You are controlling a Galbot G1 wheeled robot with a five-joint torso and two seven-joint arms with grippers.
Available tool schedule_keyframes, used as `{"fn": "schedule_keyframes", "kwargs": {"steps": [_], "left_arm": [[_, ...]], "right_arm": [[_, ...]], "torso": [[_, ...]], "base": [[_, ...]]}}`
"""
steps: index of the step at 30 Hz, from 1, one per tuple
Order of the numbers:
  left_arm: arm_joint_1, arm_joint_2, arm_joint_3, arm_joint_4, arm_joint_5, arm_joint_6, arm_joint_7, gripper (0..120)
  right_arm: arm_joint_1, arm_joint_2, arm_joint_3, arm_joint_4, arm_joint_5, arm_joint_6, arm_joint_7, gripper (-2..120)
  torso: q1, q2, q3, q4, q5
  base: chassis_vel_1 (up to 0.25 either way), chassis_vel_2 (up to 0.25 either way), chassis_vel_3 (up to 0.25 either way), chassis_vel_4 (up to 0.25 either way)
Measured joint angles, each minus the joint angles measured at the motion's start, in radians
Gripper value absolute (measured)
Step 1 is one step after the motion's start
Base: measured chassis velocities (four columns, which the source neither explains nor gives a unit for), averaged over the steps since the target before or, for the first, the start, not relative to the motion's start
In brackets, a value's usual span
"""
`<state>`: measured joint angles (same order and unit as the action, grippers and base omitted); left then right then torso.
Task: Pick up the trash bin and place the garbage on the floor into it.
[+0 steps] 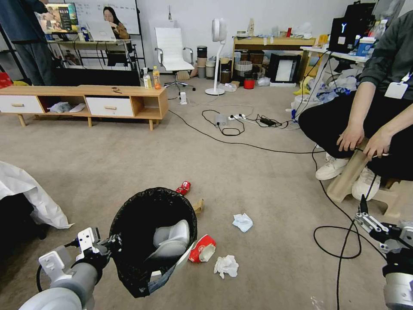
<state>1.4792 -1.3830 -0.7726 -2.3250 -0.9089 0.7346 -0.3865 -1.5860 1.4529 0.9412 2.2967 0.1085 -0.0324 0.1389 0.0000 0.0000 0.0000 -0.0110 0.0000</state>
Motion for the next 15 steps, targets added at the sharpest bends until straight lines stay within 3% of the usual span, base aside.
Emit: {"fn": "schedule_keyframes", "kwargs": {"steps": [15], "left_arm": [[0.001,-0.002,0.002,-0.001,0.01,-0.006,0.009,3]], "right_arm": [[0.0,0.001,-0.001,0.001,0.0,0.0,0.002,100]], "torso": [[0.0,0.0,0.0,0.0,0.0]], "base": [[0.006,0.007,0.002,0.005]]}}
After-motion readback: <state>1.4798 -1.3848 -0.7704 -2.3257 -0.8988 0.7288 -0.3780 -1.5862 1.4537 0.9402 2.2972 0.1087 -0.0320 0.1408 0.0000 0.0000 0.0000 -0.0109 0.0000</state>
